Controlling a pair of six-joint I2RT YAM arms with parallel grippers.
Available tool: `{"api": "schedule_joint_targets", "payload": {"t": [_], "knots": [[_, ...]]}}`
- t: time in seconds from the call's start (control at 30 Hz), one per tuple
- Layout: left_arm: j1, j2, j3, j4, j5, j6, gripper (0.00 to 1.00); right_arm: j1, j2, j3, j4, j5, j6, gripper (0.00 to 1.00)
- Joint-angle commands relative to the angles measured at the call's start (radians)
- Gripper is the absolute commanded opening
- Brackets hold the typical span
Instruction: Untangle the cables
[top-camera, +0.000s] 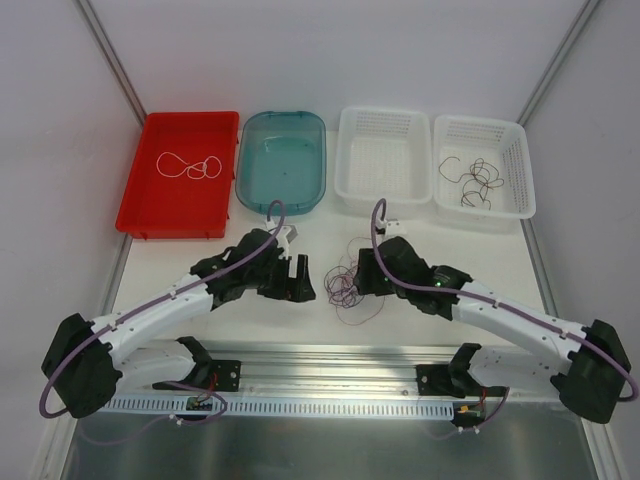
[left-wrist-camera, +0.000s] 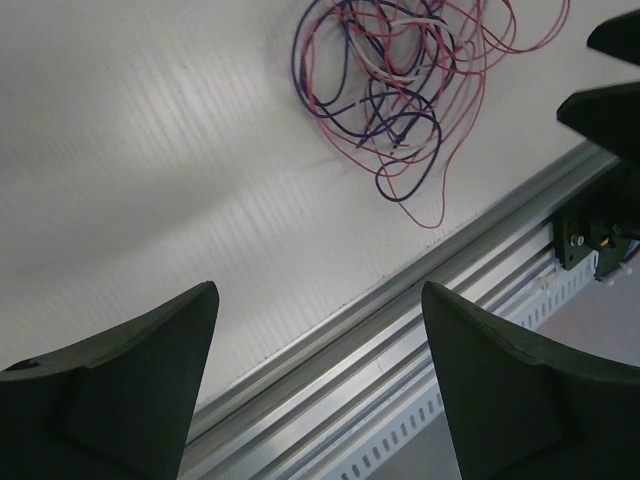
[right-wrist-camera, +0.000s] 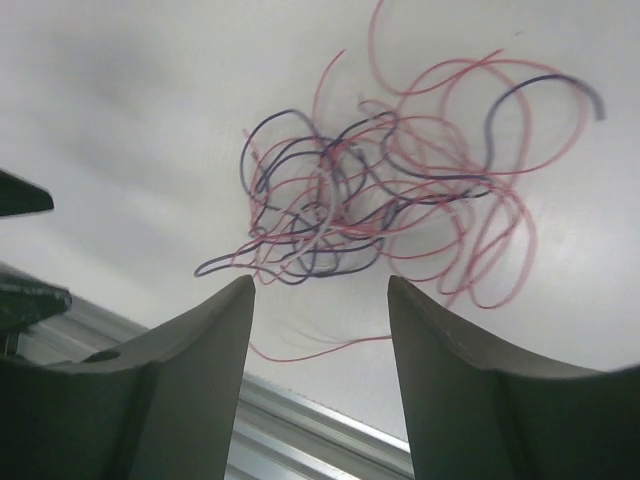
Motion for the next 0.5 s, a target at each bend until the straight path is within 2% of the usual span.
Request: {"api": "schedule_joint_targets", "payload": {"t": [0.0, 0.27, 0.47], "knots": [[-0.074, 0.026, 0.068, 0.062, -0.048, 0.026, 0.83, -0.044, -0.094, 0.025, -0.139, 0.137, -0.042, 0.60], [-0.348, 0.192, 0.272, 0.064, -0.266, 0.167, 0.78, -0.256, -0.246, -0.079, -0.194, 0.104, -0.049, 0.60], [-0.434, 0.373, 0.404, 0.053, -0.380, 0.290, 0.70, -0.322, -0.300, -0.132, -0.185, 0.050, -0.049, 0.60]]}}
